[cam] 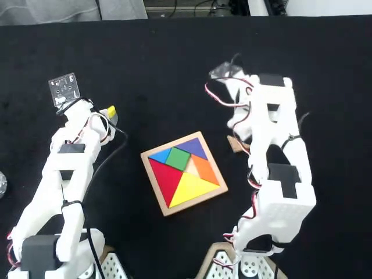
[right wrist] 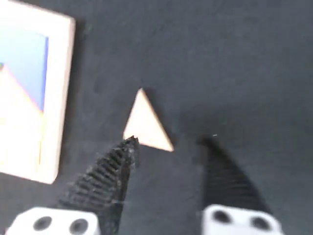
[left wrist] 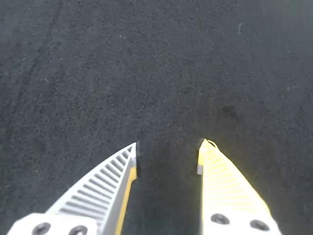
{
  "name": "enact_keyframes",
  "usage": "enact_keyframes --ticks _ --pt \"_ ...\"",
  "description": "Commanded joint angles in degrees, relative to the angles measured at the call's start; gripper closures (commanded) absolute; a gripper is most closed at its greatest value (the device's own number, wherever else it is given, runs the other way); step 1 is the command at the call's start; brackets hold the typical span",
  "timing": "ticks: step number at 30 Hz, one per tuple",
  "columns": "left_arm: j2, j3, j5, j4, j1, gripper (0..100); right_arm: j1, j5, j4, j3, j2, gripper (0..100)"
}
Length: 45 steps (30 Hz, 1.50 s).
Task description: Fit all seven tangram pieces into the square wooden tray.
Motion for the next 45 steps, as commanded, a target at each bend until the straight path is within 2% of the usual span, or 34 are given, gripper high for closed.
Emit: enact_keyframes --ticks 1,4,6,12,27,33,41,43,45 --pt "-0.2 -2.6 -0.5 0.0 0.7 79 -1.8 9.1 1.2 3.4 -0.8 67.5" --pt "-0.2 -2.6 -0.6 0.0 0.7 79 -1.8 21.7 -0.7 7.3 -0.8 69.4" --pt "-0.2 -2.6 -0.7 0.0 0.7 79 -1.7 23.8 -3.9 8.9 -0.5 69.2" --pt "-0.2 -2.6 -0.7 -0.1 0.7 79 -2.1 23.7 -9.6 12.4 -0.3 69.1" --pt "-0.2 -2.6 -0.8 -0.1 0.7 79 -2.0 23.6 -12.7 15.2 -0.3 69.9" --pt "-0.2 -2.6 -0.8 -0.1 0.7 79 -2.1 23.6 -13.8 16.0 -0.2 83.0" --pt "-0.2 -2.6 -0.8 -0.1 0.7 79 -2.1 23.5 -13.6 16.3 -0.7 84.3" --pt "-0.2 -2.6 -0.8 -0.1 0.7 79 -2.0 21.0 -13.1 15.5 -1.5 84.3" --pt "-0.2 -2.6 -0.8 -0.1 0.7 79 -2.0 15.3 -11.5 13.3 -3.6 84.3"
